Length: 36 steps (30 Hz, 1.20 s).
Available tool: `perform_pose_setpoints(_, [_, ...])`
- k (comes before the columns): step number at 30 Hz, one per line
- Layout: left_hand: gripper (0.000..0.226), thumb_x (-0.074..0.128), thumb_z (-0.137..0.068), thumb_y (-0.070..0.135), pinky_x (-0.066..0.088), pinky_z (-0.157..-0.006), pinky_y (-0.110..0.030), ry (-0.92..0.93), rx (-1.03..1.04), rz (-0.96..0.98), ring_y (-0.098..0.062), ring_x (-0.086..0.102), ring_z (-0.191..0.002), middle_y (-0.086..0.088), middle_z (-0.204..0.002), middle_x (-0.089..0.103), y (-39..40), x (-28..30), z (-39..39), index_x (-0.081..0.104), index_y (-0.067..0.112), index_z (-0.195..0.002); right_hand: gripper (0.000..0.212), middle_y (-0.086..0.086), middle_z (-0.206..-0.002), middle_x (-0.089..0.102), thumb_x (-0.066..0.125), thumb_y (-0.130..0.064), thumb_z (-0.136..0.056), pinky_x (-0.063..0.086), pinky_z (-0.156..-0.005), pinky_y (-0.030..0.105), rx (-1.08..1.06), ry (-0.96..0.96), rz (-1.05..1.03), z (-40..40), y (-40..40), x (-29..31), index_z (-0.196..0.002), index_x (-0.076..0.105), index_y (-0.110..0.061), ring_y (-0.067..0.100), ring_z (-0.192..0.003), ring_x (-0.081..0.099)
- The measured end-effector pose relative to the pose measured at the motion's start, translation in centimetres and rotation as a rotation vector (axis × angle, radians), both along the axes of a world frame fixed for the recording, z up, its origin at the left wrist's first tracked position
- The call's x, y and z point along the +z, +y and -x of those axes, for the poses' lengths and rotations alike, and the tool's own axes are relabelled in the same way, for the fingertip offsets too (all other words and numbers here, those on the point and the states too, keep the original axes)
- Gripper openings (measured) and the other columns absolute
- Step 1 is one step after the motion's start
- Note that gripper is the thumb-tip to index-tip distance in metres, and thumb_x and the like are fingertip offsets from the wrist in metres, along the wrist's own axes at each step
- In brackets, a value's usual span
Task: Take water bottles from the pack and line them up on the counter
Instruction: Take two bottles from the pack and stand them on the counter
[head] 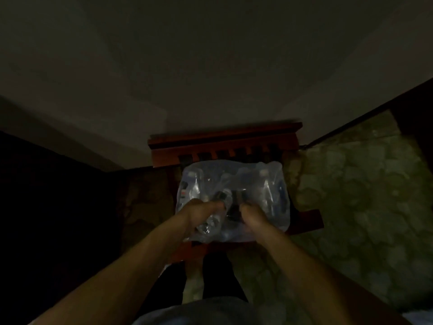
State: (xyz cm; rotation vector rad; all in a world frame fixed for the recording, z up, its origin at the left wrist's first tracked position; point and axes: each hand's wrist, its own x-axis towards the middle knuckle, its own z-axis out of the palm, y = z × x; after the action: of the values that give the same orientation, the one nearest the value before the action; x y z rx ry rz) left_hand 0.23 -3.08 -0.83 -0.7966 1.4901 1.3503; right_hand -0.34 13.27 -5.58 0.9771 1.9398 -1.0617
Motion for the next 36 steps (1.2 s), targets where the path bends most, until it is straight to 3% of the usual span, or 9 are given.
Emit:
perform_pose_setpoints(4, [0.031,0.069,-0.086,0.038,0.052,-0.066,-0.028,0.074,-0.027,0.065,-0.022,0.067,-0.078,-0.008,-0.083,0.07,-0.4,-1.3,-0.7,0.067,0.007,-0.089,0.041,0.017,-0.136,0.052,0.044,-0.017,-0.096,0.043,-0.097,0.034,0.142,0.034,-0.057,0.7,0.2,-2.7,-0.135,0.05,-0.008,0.036,-0.12,0.052])
perform_pose_setpoints(9, [0.035,0.073,-0.084,0.03,0.053,-0.063,-0.027,0.093,-0.049,0.117,-0.022,0.067,-0.086,-0.008,-0.1,0.069,0.7,-3.7,-1.6,0.063,0.01,-0.111,0.038,0.018,-0.131,0.058,0.048,-0.021,-0.097,0.043,-0.078,0.028,0.202,-0.006,-0.267,2.2,0.1,-6.5,-0.128,0.057,-0.003,0.033,-0.116,0.058])
perform_pose_setpoints(13, [0.043,0.074,-0.082,0.034,0.058,-0.091,-0.043,0.084,-0.095,0.133,-0.029,0.068,-0.103,-0.009,-0.114,0.07,2.2,-5.6,-1.9,0.063,0.014,-0.119,0.063,0.021,-0.148,0.039,0.057,-0.03,-0.092,0.042,-0.106,0.043,0.139,-0.124,-0.363,3.0,-0.3,-8.4,-0.144,0.036,-0.001,0.036,-0.135,0.039])
perform_pose_setpoints(18, [0.054,0.077,-0.074,0.046,0.059,-0.087,-0.046,0.088,-0.143,0.173,-0.033,0.068,-0.102,-0.012,-0.114,0.069,3.0,-7.0,-1.4,0.062,0.015,-0.116,0.089,0.024,-0.152,0.026,0.069,-0.034,-0.087,0.033,-0.11,0.044,0.013,-0.195,-0.371,3.7,0.0,-9.6,-0.148,0.016,0.004,0.038,-0.14,0.028])
perform_pose_setpoints(21, [0.054,0.074,-0.076,0.051,0.058,-0.089,-0.044,0.085,-0.202,0.186,-0.029,0.067,-0.105,-0.009,-0.116,0.069,3.0,-7.4,-1.4,0.063,0.018,-0.117,0.069,0.019,-0.144,0.044,0.064,-0.032,-0.089,0.046,-0.089,0.033,0.085,-0.223,-0.414,3.9,0.5,-9.9,-0.143,0.035,0.0,0.033,-0.129,0.045])
perform_pose_setpoints(24, [0.042,0.073,-0.081,0.046,0.058,-0.089,-0.042,0.091,-0.221,0.193,-0.028,0.066,-0.106,-0.008,-0.117,0.068,2.8,-7.7,-1.2,0.063,0.019,-0.112,0.041,0.008,-0.104,0.069,0.062,-0.037,-0.087,0.042,-0.046,0.023,0.115,-0.227,-0.362,4.3,1.1,-9.7,-0.116,0.065,-0.008,0.022,-0.078,0.065])
perform_pose_setpoints(28, [0.038,0.077,-0.081,0.039,0.057,-0.093,-0.041,0.088,-0.21,0.164,-0.027,0.066,-0.106,-0.007,-0.119,0.069,2.7,-7.9,-1.0,0.063,0.024,-0.112,0.038,0.015,-0.113,0.065,0.055,-0.033,-0.094,0.056,-0.084,0.035,0.029,-0.304,-0.21,5.1,2.6,-9.6,-0.111,0.064,-0.002,0.029,-0.095,0.065])
perform_pose_setpoints(31, [0.061,0.076,-0.08,0.044,0.052,-0.099,-0.035,0.11,-0.227,0.142,-0.027,0.061,-0.117,-0.006,-0.13,0.064,3.3,-7.8,-1.0,0.058,0.02,-0.133,0.032,0.015,-0.102,0.063,0.052,-0.029,-0.097,0.055,-0.073,0.034,0.029,-0.342,-0.224,5.2,3.8,-9.8,-0.105,0.064,-0.001,0.027,-0.083,0.062])
perform_pose_setpoints(36, [0.077,0.071,-0.063,0.052,0.051,-0.101,-0.046,0.096,-0.155,0.131,-0.032,0.063,-0.117,-0.012,-0.127,0.066,3.7,-7.0,-1.4,0.058,0.016,-0.13,0.023,0.009,-0.082,0.064,0.067,-0.029,-0.087,0.053,-0.058,0.024,-0.123,-0.346,-0.092,4.1,3.6,-10.6,-0.084,0.064,-0.006,0.022,-0.069,0.062])
